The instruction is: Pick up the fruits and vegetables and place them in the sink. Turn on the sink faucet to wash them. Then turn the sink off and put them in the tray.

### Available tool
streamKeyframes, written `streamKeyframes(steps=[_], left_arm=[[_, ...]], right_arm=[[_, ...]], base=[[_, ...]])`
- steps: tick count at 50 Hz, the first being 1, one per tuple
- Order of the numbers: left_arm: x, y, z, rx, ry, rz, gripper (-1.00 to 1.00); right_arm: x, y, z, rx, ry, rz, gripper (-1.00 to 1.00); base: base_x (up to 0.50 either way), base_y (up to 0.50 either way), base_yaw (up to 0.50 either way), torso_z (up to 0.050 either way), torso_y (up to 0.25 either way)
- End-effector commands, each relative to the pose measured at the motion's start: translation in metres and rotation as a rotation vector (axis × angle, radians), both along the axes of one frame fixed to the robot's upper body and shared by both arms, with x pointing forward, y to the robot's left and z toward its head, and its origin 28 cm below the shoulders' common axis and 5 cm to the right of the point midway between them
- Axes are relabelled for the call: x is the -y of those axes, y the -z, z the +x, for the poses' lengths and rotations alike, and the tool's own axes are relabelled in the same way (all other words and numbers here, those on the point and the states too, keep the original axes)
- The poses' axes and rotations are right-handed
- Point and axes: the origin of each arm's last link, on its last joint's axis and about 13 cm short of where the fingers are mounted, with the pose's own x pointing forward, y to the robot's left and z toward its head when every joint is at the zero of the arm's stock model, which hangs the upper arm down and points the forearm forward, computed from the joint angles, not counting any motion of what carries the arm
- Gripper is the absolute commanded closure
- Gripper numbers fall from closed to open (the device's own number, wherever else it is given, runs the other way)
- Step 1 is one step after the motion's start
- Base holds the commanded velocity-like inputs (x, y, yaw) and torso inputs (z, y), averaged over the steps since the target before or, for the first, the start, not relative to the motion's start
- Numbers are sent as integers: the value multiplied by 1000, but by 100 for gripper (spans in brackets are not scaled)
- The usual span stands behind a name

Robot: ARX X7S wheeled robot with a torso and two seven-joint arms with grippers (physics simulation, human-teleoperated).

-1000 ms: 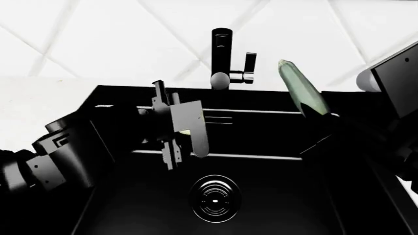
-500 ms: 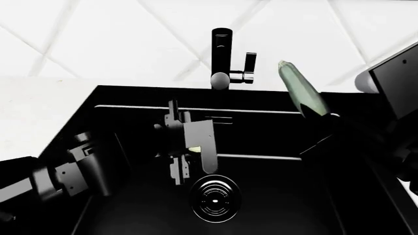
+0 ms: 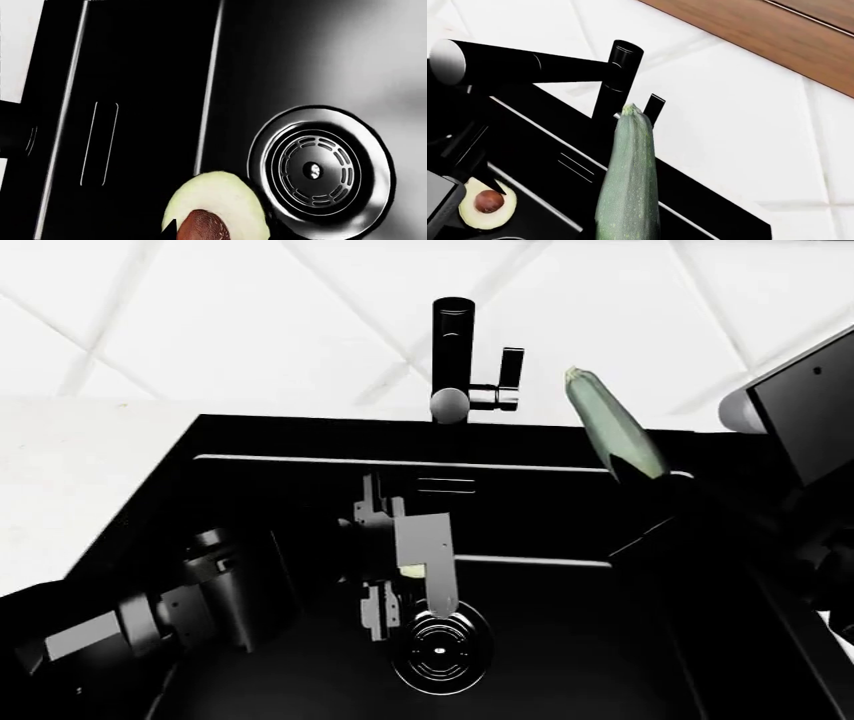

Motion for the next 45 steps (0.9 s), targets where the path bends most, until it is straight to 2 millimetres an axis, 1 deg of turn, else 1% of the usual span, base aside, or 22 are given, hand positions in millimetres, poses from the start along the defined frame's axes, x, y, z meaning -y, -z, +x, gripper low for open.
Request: streamKeyframes(steps=[1,24,45], left_arm=[[4,13,3,-25,-10,10,100],[10,33,4,-85,4,54,100],[10,47,11,-128,-22,85,100]], right_arm=[[1,-2,0,14,4,-2,100],[1,-2,0,18,7,-1,100],[1,-2,0,16,6,-1,100]], base=[[0,0,0,0,0],[0,0,0,0,0],[0,0,0,0,0]])
